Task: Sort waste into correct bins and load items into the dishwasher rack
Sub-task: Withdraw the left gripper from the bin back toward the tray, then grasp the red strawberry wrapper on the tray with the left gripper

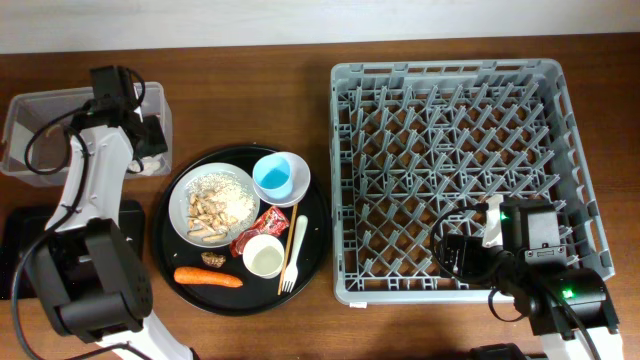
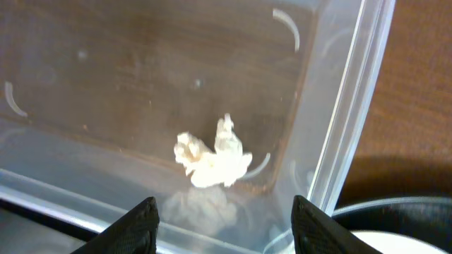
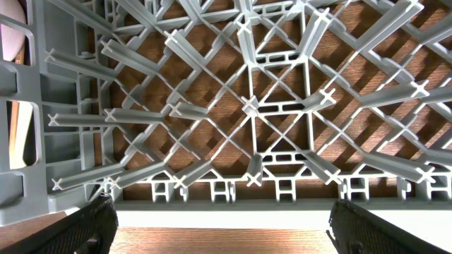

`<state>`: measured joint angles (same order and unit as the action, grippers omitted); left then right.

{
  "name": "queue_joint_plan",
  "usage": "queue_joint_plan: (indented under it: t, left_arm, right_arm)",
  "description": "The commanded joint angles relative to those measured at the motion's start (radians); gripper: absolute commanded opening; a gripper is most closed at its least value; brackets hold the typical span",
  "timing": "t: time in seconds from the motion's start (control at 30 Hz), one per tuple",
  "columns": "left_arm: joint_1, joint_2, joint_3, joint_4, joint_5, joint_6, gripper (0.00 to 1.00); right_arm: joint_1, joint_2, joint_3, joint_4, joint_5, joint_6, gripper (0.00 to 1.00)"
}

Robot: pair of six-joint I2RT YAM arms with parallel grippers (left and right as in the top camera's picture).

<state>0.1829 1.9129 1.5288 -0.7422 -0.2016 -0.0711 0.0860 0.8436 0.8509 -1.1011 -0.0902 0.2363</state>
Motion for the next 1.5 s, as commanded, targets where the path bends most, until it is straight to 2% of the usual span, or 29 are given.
queue_joint_plan:
  t: [0.0, 0.2, 0.3, 0.4, 0.47, 0.53, 0.63, 0.8, 0.9, 1.07, 1.3, 1.47]
  left_arm:
    - [0.003, 0.027, 0.003, -0.055, 0.013, 0.005, 0.60]
    - [0.003, 0.053, 0.003, -0.131, 0.013, 0.005, 0.59]
    - [0.003, 0.052, 0.003, -0.186, 0.013, 0.005, 0.53]
    - [0.003, 0.052, 0.004, -0.217, 0.013, 0.005, 0.52]
    - [0.003, 0.049, 0.007, -0.216, 0.013, 0.005, 0.53]
    - [0.003, 0.048, 0.027, -0.219, 0.013, 0.005, 0.60]
    - [0.003, 0.045, 0.093, -0.243, 0.014, 0.005, 0.65]
    - [0.000, 0.043, 0.219, -0.327, 0.020, 0.005, 0.70]
    - [-0.011, 0.041, 0.247, -0.360, 0.084, 0.005, 0.72]
    - [-0.075, 0.036, 0.248, -0.461, 0.228, 0.005, 0.73]
    - [-0.211, 0.035, 0.247, -0.698, 0.237, 0.005, 0.73]
    - [-0.296, 0.006, 0.229, -0.806, 0.236, 0.005, 0.72]
  right_arm:
    - [0.005, 0.001, 0.021, -0.003, 0.016, 0.005, 0.99]
    - [0.005, 0.001, 0.021, -0.003, 0.016, 0.005, 0.99]
    - [0.005, 0.001, 0.021, -0.003, 0.016, 0.005, 0.99]
    - [0.005, 0.001, 0.021, -0.003, 0.016, 0.005, 0.99]
    - [0.005, 0.001, 0.021, -0.003, 0.016, 0.005, 0.99]
    - [0.005, 0.001, 0.021, -0.003, 0.016, 0.005, 0.99]
    - [0.005, 0.001, 0.021, -0.003, 0.016, 0.005, 0.99]
    - [0.005, 0.001, 0.021, -0.003, 0.016, 0.005, 0.99]
    - [0.005, 0.001, 0.021, -0.003, 0.016, 0.005, 0.99]
    - [0.005, 0.001, 0.021, -0.003, 0.016, 0.005, 0.99]
    - [0.005, 0.001, 0.021, -0.003, 0.016, 0.005, 0.99]
    - [0.005, 0.001, 0.021, -0.003, 0.016, 0.005, 0.99]
